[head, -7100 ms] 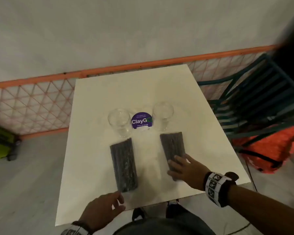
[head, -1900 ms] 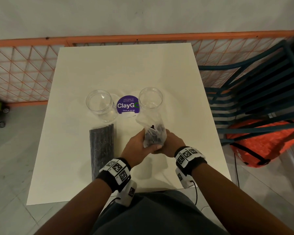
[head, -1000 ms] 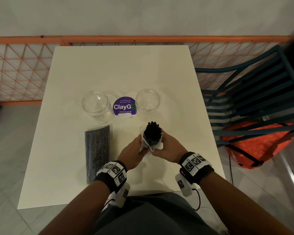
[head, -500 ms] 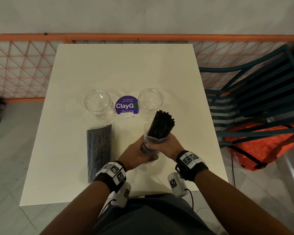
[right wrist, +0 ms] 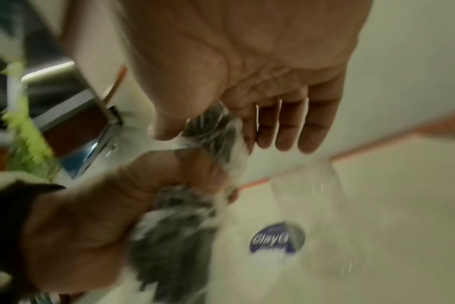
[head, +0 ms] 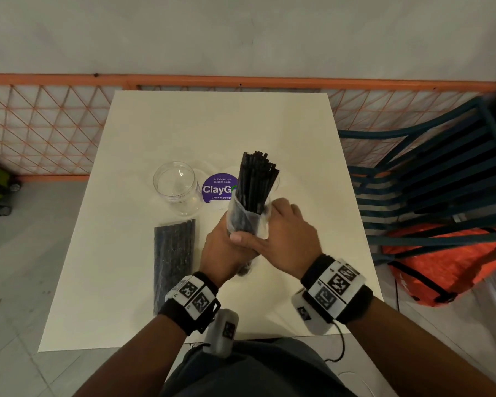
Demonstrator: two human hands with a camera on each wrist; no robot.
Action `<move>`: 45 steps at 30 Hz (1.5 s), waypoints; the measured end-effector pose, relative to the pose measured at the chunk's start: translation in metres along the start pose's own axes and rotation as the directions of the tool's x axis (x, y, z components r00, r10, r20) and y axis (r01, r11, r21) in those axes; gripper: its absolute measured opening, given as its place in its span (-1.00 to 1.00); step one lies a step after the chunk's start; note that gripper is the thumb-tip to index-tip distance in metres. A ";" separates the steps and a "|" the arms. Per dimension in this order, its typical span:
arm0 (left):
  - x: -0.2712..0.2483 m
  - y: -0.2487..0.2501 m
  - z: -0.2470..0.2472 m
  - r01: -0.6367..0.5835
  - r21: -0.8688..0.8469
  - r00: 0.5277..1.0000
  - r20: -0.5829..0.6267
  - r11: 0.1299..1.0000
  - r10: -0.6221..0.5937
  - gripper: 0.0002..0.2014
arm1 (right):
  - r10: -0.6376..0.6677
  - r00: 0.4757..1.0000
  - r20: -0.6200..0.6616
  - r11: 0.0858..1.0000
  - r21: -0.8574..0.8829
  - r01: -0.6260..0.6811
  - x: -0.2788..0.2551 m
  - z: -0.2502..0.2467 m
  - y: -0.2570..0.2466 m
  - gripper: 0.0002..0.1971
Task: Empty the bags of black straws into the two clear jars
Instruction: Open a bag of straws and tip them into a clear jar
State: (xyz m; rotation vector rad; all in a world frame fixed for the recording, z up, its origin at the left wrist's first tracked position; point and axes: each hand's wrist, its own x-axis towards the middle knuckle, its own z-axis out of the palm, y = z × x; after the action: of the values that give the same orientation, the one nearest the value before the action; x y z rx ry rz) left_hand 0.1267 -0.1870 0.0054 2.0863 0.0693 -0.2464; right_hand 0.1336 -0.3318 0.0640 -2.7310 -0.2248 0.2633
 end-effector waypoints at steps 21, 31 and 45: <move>0.001 0.091 -0.132 0.183 -0.525 0.942 0.336 0.831 0.005 -0.25 | -0.409 0.908 -0.092 0.912 -0.018 0.409 0.061 -0.039 -0.011 -0.45; 0.030 0.116 -0.110 -0.113 -0.528 0.970 0.127 0.841 0.210 -0.30 | 0.063 0.955 -0.291 0.740 0.655 0.151 0.109 -0.045 -0.006 -0.50; -0.020 0.041 -0.107 0.046 -0.393 0.995 0.100 0.918 -0.007 -0.63 | 0.438 0.881 -0.181 0.388 0.922 -0.004 0.160 0.013 0.027 -0.65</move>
State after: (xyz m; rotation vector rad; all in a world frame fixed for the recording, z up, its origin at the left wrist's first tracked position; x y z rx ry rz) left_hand 0.1292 -0.1140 0.0960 1.6687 0.0818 -0.3218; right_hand 0.2894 -0.3208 0.0177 -1.6002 0.3535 -0.1167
